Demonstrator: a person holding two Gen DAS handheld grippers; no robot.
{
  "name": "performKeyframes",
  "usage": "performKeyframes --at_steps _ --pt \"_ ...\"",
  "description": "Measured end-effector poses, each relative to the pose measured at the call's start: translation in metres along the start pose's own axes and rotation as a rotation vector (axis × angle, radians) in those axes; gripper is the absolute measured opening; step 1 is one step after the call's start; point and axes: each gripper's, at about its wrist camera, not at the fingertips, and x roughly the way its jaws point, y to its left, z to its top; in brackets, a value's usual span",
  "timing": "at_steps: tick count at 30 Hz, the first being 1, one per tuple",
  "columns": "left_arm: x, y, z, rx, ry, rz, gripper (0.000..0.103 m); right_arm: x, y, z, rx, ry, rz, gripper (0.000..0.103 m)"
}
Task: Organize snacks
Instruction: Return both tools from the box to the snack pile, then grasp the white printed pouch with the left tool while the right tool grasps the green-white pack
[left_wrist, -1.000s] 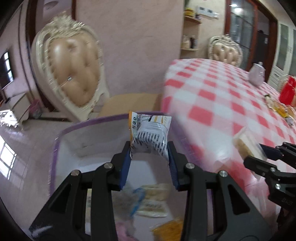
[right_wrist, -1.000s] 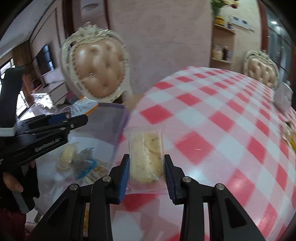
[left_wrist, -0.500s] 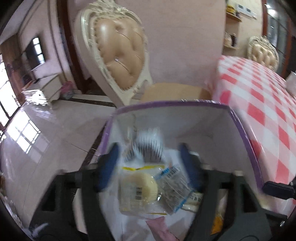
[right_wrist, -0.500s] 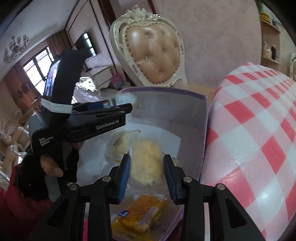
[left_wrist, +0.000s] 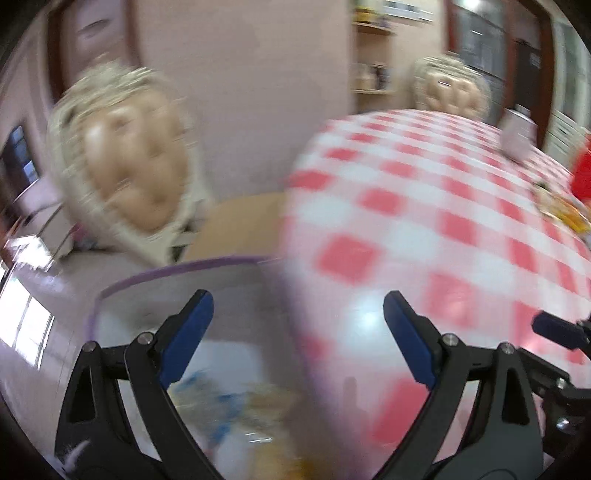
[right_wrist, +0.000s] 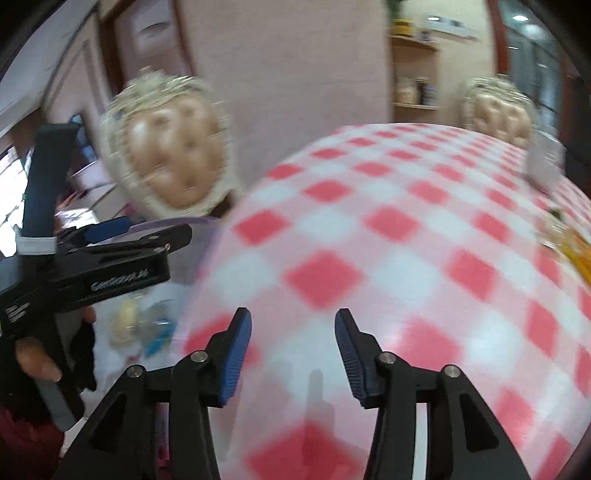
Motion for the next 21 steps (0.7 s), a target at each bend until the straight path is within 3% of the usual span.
performKeyframes --at_steps 5,11,16,21 --pt "0.008 -0.108 0.028 0.132 0.034 -0.172 0.094 -0.027 -0.088 -0.016 0.122 -0.015 -0.172 0.054" --pt "0.029 -0.226 0.059 0.192 0.071 -0.379 0.094 -0.071 -0.212 -0.047 0.349 -0.029 -0.391 0.055" --pt "0.063 -0.31 0.087 0.216 0.071 -0.439 0.094 -0.107 -0.297 -0.065 0.574 -0.088 -0.502 0.056" --pt "0.104 -0.364 0.111 0.214 0.104 -0.441 0.094 -0.126 -0.329 -0.079 0.712 -0.131 -0.513 0.056"
